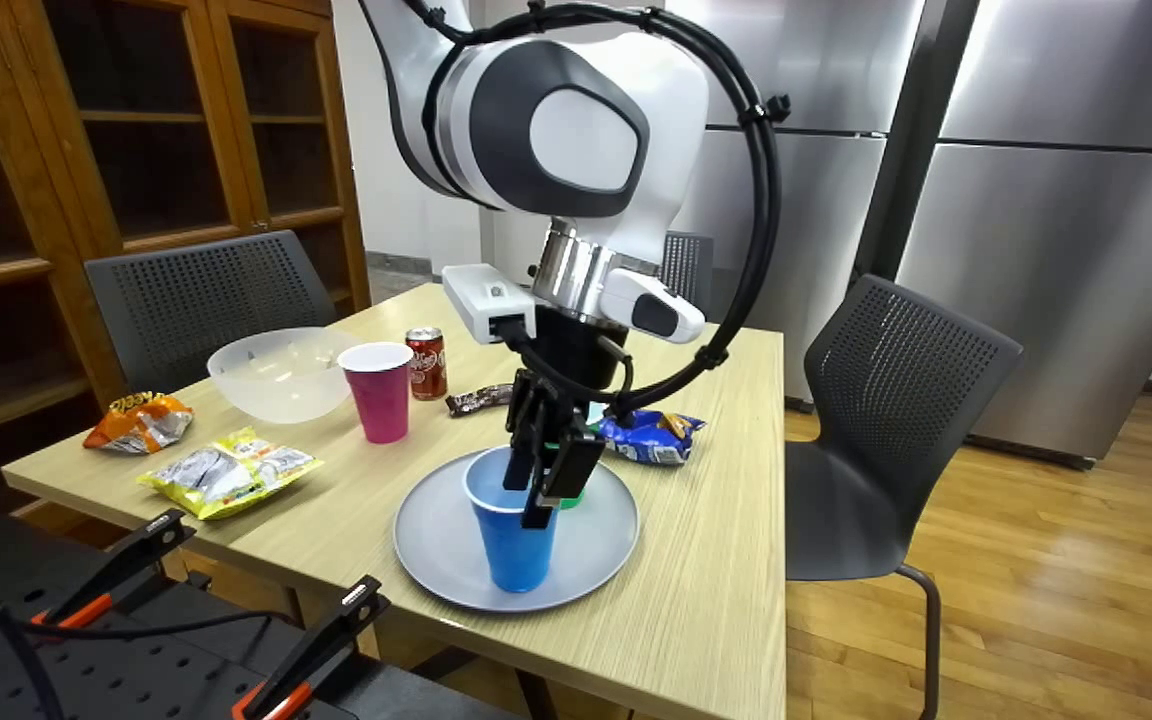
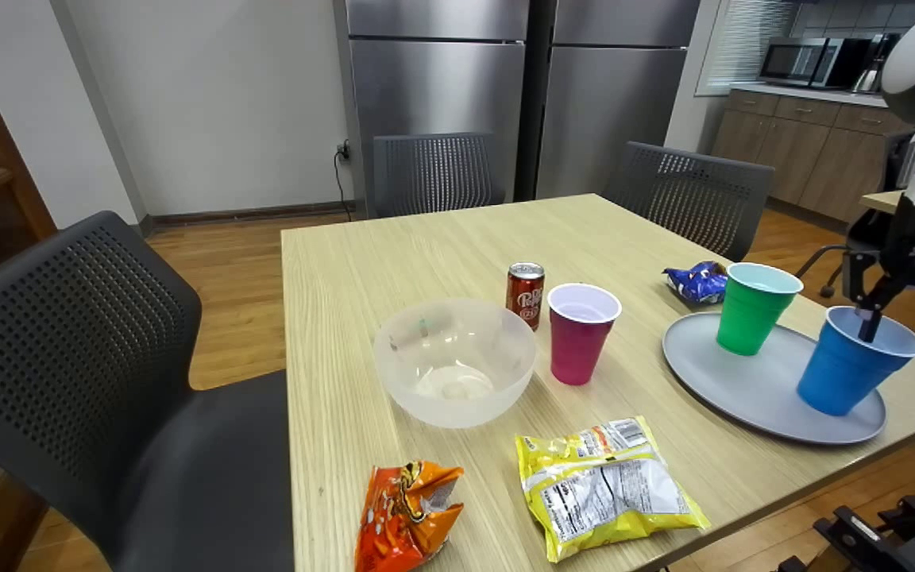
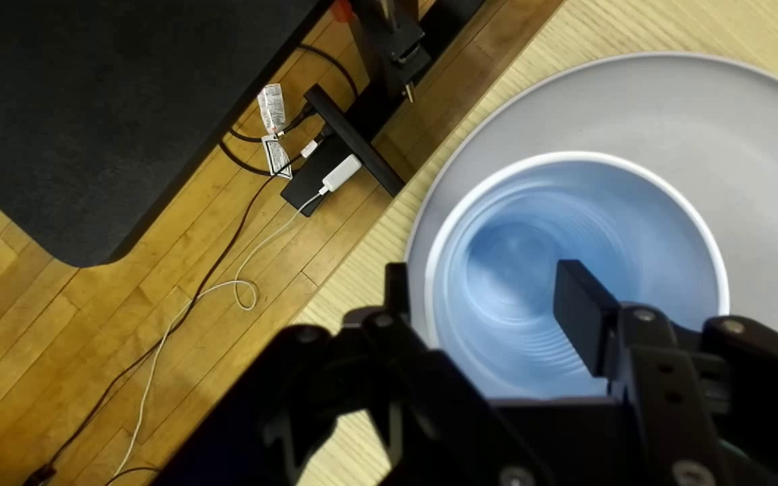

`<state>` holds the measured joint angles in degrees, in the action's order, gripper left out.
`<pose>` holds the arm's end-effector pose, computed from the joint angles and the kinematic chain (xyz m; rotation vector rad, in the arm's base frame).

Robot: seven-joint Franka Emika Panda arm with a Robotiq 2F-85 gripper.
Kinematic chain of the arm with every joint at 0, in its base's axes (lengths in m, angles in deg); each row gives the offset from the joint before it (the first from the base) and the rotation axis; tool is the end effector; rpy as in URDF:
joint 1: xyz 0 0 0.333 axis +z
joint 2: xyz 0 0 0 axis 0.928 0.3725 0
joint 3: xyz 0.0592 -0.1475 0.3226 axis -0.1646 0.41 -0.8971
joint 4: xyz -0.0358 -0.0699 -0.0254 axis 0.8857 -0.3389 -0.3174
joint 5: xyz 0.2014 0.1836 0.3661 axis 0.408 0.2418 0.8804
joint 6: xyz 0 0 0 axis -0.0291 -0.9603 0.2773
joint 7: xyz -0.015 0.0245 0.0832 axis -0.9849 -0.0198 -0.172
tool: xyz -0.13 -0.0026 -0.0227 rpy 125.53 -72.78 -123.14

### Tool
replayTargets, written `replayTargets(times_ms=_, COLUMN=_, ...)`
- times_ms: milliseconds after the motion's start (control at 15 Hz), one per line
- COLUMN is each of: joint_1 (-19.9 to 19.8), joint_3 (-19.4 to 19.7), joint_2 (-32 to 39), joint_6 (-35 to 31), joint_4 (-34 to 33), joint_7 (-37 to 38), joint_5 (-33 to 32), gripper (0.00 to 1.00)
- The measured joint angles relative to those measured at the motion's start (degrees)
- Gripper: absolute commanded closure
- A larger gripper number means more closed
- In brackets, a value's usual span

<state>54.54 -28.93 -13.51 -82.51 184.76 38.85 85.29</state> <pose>0.3904 -0.2384 0.1376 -2.8070 1.1769 0.4542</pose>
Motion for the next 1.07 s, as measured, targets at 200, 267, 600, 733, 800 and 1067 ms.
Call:
replayTargets(times_ms=200, joint_1=-0.02, joint_3=0.23, joint_2=0.11, joint_6=0.03, joint_4=0.00, joint_7=-0.23, joint_5=-1.40, gripper=0.00)
replayTargets(times_ms=267, joint_1=-0.03, joint_3=0.36, joint_2=0.11, joint_6=0.04, joint_4=0.00, joint_7=-0.25, joint_5=-2.19, gripper=0.00)
replayTargets(times_ms=600, joint_1=-0.06, joint_3=1.69, joint_2=-0.13, joint_6=0.40, joint_4=0.00, joint_7=-0.50, joint_5=-8.50, gripper=0.00)
replayTargets(times_ms=733, joint_1=-0.06, joint_3=2.09, joint_2=-0.71, joint_6=0.52, joint_4=0.00, joint_7=-0.50, joint_5=-11.04, gripper=0.00)
replayTargets(times_ms=800, joint_1=-0.06, joint_3=2.21, joint_2=-1.11, joint_6=0.56, joint_4=0.00, joint_7=-0.51, joint_5=-12.17, gripper=0.00)
replayTargets(times_ms=1067, joint_1=0.12, joint_3=2.19, joint_2=-3.42, joint_6=0.78, joint_4=0.00, joint_7=-0.59, joint_5=-15.19, gripper=0.00)
